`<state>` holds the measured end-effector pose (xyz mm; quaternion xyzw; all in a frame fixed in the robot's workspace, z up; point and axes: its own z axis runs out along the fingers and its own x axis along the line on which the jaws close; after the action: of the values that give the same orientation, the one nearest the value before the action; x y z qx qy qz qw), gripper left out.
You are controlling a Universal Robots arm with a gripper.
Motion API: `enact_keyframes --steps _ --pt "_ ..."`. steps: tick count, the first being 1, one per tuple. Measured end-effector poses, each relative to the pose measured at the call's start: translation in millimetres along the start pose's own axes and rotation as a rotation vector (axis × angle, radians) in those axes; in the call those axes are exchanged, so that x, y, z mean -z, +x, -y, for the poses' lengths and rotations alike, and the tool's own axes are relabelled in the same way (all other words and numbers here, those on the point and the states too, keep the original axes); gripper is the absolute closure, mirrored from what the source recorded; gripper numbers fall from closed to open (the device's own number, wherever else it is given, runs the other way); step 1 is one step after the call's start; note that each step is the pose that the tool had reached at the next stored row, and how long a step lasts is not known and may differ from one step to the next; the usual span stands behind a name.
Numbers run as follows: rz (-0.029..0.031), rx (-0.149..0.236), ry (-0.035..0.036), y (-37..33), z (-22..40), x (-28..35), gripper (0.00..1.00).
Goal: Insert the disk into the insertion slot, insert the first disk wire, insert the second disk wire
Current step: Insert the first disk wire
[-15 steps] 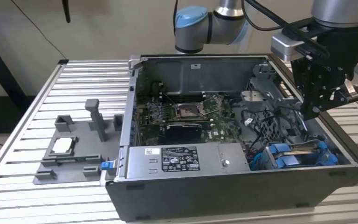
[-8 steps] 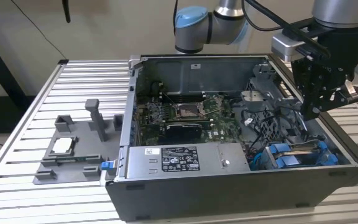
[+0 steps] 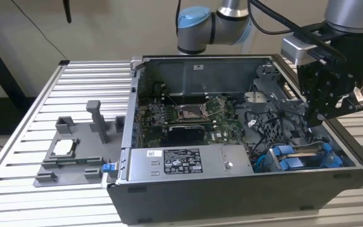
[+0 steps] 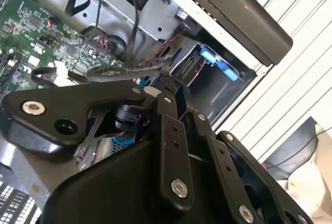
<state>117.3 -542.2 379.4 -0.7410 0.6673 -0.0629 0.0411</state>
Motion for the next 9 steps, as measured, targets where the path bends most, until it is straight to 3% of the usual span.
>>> enact_keyframes --steps 3,9 --pt "0.0017 0.0 -0.0059 3.2 3.1 -3.3 0.81" --pt "0.0034 -0.008 -0.0072 5.1 5.4 -10.4 0.81"
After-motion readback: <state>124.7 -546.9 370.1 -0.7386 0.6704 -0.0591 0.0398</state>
